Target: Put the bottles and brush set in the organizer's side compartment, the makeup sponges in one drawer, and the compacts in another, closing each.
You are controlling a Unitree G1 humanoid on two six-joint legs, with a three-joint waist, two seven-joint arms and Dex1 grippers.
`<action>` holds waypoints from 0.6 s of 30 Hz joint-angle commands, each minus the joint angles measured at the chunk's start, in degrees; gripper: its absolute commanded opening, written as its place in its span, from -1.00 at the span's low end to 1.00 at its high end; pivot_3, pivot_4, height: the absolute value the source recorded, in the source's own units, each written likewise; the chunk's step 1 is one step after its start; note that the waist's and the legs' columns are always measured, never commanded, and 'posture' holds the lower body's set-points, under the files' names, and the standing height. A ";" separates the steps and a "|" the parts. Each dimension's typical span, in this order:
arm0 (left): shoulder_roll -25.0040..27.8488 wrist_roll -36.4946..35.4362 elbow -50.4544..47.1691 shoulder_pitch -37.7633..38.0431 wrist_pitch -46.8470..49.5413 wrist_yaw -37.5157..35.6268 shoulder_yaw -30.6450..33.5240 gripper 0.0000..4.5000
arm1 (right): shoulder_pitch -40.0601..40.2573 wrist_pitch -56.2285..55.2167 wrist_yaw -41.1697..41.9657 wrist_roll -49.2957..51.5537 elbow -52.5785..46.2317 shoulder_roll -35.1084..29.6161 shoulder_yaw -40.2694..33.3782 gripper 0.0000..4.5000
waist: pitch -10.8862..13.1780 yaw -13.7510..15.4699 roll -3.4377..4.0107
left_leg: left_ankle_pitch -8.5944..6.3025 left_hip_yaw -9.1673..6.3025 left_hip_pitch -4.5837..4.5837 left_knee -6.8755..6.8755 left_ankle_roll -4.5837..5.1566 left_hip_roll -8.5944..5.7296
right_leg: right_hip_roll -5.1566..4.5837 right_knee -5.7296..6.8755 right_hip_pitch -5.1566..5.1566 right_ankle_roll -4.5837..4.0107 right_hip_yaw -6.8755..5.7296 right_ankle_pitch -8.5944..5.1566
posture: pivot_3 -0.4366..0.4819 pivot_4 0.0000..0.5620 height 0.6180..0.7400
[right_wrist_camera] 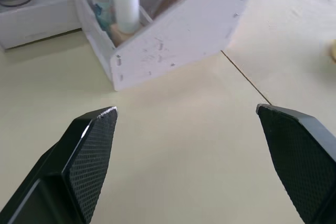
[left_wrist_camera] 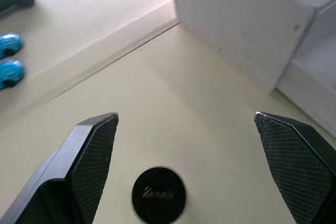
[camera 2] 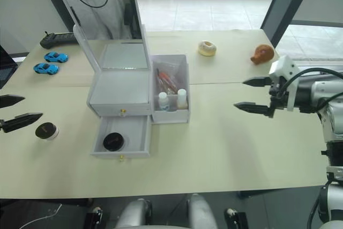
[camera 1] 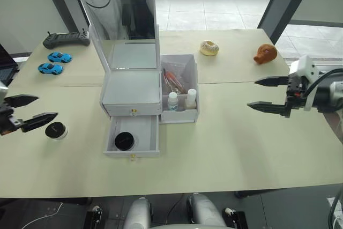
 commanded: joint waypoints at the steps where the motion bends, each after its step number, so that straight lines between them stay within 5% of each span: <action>1: 0.45 1.92 9.02 2.24 -6.92 1.44 5.11 0.99 | -2.98 -3.58 -2.16 0.08 8.16 1.62 -4.04 1.00 | 0.00 -0.15 0.01 | 0.00 0.00 0.01 -0.01 0.00 0.00 | 0.00 0.03 0.00 -0.01 0.01 -0.01 | -0.05 -0.47 1.00; 9: -0.98 0.89 13.01 6.59 -12.21 2.00 7.94 0.99 | -5.32 -6.12 -0.65 -1.62 14.09 1.70 -4.18 1.00 | 0.01 0.39 0.04 | 0.00 0.07 0.01 -0.01 -0.01 0.00 | -0.08 0.03 0.02 -0.02 0.05 -0.01 | -0.05 -0.47 1.00; 14: -3.80 -1.37 3.41 8.17 -6.69 3.88 8.30 0.99 | -8.92 1.75 0.79 1.86 5.98 4.66 -3.18 1.00 | -0.01 -0.11 0.01 | -0.01 0.07 -0.02 -0.01 -0.01 0.04 | -0.04 0.08 0.01 -0.01 0.06 -0.01 | -0.05 -0.47 1.00; 18: -8.89 -2.27 -9.20 9.52 6.56 15.15 8.19 0.99 | -15.51 14.04 1.14 6.13 -9.28 9.30 1.84 1.00 | 0.00 -0.90 0.22 | -0.01 0.05 0.04 -0.05 -0.01 0.06 | 0.00 0.20 -0.01 -0.02 0.11 0.01 | -0.05 -0.47 1.00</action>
